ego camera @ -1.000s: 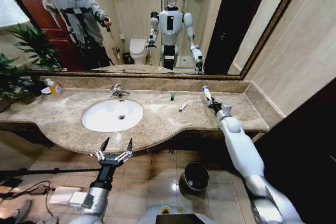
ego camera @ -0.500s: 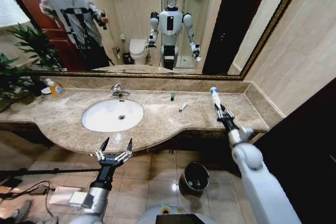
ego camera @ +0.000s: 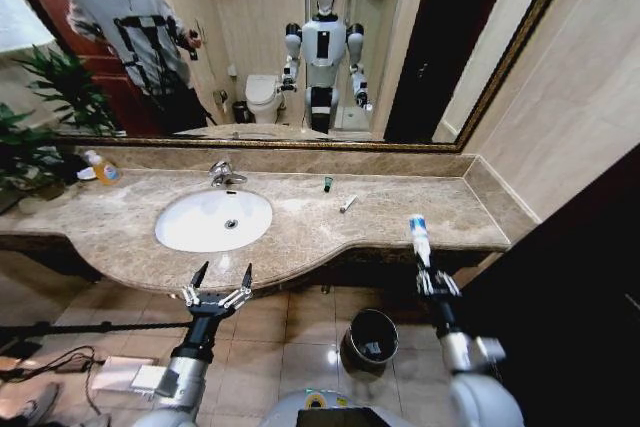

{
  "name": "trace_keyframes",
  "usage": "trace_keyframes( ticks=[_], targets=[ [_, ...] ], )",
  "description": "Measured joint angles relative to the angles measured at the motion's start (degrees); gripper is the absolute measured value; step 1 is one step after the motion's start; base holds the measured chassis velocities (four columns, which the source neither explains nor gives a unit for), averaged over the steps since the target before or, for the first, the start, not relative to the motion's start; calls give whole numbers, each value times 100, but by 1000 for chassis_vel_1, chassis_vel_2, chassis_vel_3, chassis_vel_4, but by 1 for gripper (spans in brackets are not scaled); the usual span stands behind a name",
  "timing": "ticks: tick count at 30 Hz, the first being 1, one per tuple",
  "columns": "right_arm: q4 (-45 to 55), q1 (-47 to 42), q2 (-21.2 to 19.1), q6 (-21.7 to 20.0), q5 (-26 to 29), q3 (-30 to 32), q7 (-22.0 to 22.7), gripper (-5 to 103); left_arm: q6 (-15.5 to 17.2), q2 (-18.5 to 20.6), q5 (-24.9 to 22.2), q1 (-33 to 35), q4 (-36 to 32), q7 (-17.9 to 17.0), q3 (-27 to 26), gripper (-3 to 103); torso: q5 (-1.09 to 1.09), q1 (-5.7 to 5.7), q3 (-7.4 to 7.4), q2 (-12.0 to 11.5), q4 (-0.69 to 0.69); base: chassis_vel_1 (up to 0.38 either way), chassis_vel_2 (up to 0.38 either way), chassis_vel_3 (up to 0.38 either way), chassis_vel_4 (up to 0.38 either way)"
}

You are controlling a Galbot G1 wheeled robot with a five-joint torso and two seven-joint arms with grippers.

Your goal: Pick up the trash from the sink and place it in the trash bin.

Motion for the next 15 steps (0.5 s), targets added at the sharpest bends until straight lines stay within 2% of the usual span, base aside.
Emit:
trace_keyframes(
  ticks=[1, 2, 4, 5, 7, 10, 15],
  targets=[
    [-119, -186, 113, 276, -42, -22, 0, 24, 0, 0, 0, 0, 0, 0, 0, 100, 1, 0, 0, 0, 0, 0, 0, 0, 0],
    [-119, -186, 113, 276, -42, -22, 0, 24, 0, 0, 0, 0, 0, 0, 0, 100, 1, 0, 0, 0, 0, 0, 0, 0, 0],
    [-494, -471, 164, 888, -103, -110, 17, 24, 0, 0, 0, 0, 0, -1, 0, 100, 0, 0, 0, 0, 0, 0, 0, 0, 0],
    [-494, -471, 164, 888, -103, -110, 17, 24, 0, 0, 0, 0, 0, -1, 0, 100, 0, 0, 0, 0, 0, 0, 0, 0, 0],
    [-951, -546, 169, 1323, -207, -173, 63, 24, 0, 0, 0, 0, 0, -1, 0, 100, 1, 0, 0, 0, 0, 0, 0, 0, 0],
    [-1565, -492, 217, 1573, -382, -254, 126, 24, 0, 0, 0, 0, 0, -1, 0, 100, 2, 0, 1, 0, 0, 0, 0, 0, 0],
    [-2343, -232, 237, 1615, -669, -338, 171, 24, 0, 0, 0, 0, 0, -1, 0, 100, 1, 1, 1, -1, 0, 0, 0, 0, 0]
  ],
)
